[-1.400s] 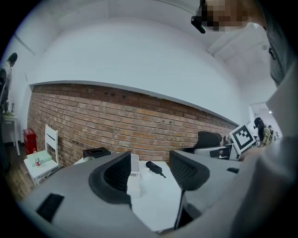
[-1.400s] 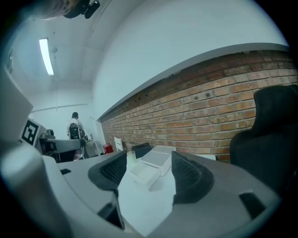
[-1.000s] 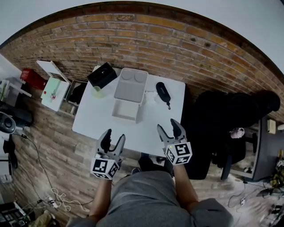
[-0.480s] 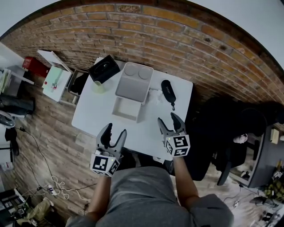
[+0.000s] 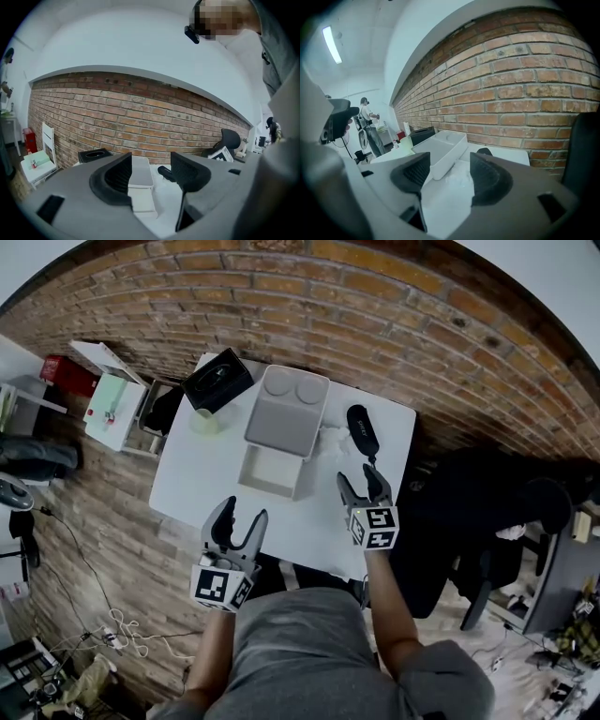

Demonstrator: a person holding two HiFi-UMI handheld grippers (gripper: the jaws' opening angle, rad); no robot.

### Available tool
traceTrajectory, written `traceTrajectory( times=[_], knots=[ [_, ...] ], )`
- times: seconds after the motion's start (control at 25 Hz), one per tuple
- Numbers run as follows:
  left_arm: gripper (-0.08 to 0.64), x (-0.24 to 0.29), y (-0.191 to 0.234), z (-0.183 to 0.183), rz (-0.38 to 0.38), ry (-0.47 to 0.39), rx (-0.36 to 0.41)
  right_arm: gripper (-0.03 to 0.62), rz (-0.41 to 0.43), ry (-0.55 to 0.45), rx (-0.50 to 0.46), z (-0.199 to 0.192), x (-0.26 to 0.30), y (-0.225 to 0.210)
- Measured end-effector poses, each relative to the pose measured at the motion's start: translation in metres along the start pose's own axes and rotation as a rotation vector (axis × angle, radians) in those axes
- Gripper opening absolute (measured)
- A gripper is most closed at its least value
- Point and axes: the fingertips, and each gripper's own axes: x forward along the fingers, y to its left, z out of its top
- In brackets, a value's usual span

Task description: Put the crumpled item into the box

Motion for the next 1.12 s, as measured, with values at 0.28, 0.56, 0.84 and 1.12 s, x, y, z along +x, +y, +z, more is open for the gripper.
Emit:
traceTrajectory(
  times=[0.28,0.56,0.84,1.12],
  knots=[
    [0.247,0.003,0.000,-0.012,-0.014,0.011,-0.029,0.253,-0.019,0.057,0.007,-0.039,0.042,-0.016],
    [0.247,0.007,0.007,-0.015,-0.003,0.015,-0.040,0.213,-0.035,0.126,0.010,-0.067,0.072,-0.038],
    [0.247,0.005,0.007,-0.022,-0.001,0.032,-0.053,0.195,-0.036,0.200,-0.002,-0.095,0.094,-0.042],
    [0.247,0.008,0.007,-0.026,0.000,0.033,-0.057,0.186,-0.032,0.230,-0.015,-0.104,0.107,-0.045]
  ],
)
